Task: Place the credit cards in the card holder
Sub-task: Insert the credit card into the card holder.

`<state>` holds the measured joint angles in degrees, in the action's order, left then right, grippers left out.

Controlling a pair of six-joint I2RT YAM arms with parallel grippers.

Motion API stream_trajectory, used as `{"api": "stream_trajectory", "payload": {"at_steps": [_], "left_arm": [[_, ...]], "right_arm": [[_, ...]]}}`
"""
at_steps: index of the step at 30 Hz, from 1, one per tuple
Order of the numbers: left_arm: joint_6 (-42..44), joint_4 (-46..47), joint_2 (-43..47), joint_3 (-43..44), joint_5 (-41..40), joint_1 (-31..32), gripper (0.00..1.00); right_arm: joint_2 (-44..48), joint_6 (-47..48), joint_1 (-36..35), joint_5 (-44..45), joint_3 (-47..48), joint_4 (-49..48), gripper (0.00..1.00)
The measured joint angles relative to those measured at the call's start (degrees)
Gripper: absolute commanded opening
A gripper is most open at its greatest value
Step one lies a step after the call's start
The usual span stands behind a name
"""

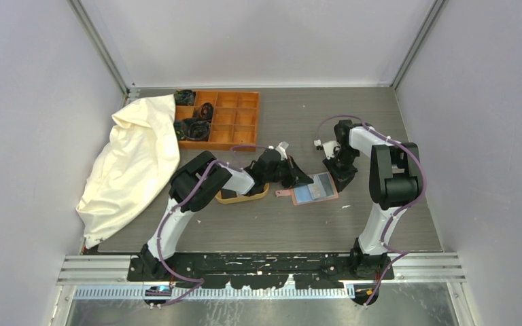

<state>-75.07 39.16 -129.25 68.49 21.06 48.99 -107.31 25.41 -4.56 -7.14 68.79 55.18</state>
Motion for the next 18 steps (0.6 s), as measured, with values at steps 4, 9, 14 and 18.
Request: {"api": "stream_trajectory", "payload": {"at_steps": [4, 9, 14, 18], "left_arm": [[0.04, -1.01, -1.16, 2.27, 0.94, 0.0, 0.02], [0.04, -1.9, -1.99, 3.82, 1.7, -0.04, 0.07], [0.07, -2.4, -2.54, 4.28, 2.16, 0.0, 0.1], [0.13, -2.73, -2.54, 4.46, 2.47, -0.02, 0.11]], "right_arm": [[0.04, 0.07, 0.0, -0.04, 0.0, 0.0, 0.25], [2.78, 0.2, 0.02, -0.15, -0.59, -1.33, 0.36], [11.41, 0.33, -0.22, -0.59, -1.95, -4.59, 0.39], [21.07, 2.89, -0.24, -5.86, -4.96, -7.52, 0.4]]}}
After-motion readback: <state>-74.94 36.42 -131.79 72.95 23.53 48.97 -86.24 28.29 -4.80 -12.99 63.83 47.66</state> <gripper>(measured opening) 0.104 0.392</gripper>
